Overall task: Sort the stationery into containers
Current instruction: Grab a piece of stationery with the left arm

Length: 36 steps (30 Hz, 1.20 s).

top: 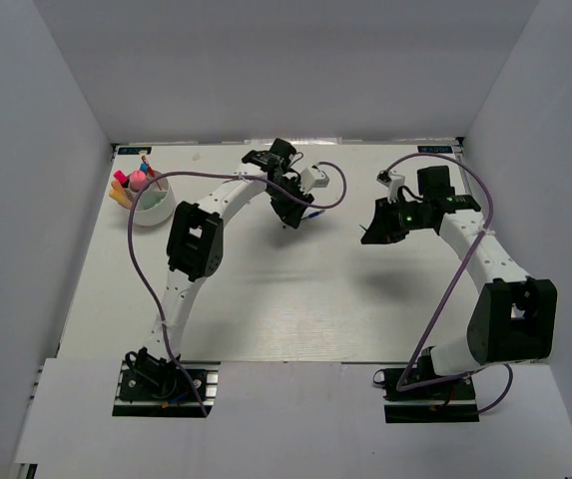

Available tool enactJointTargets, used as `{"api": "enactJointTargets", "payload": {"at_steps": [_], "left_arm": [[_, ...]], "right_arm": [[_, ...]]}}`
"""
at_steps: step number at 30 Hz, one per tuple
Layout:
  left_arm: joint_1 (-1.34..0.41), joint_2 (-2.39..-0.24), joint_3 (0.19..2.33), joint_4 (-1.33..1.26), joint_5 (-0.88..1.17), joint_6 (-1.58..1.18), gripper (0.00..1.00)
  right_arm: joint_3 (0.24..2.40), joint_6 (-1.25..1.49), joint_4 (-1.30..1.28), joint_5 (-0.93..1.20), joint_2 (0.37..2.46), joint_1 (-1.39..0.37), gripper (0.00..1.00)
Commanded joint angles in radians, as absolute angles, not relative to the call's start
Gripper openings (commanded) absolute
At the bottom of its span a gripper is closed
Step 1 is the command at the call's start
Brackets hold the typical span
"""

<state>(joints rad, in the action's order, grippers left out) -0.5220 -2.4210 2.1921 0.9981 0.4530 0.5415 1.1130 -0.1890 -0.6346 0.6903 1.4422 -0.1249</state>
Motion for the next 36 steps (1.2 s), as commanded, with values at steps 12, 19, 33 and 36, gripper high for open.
{"api": "enactJointTargets", "payload": {"at_steps": [12,19,33,36], "left_arm": [[-0.566,-2.445,2.25,0.917,0.275,0.604,0.51],[-0.589,-2.477,2.249,0.933,0.245,0.621,0.47],[-0.589,-2.215,1.797,0.942,0.177,0.761,0.11],[-0.58,-1.982,1.502,0.816,0.147,0.813,0.09]], "right_arm": [[1.207,-0.176,-0.644,0.761,1.463,-0.107,0.0],[1.204,-0.179,-0.643,0.755,1.457,-0.103,0.0],[1.246,-0.245,-0.725,0.778,1.427,-0.097,0.0],[1.247,-0.252,-0.752,0.831,1.436,-0.1,0.0]]}}
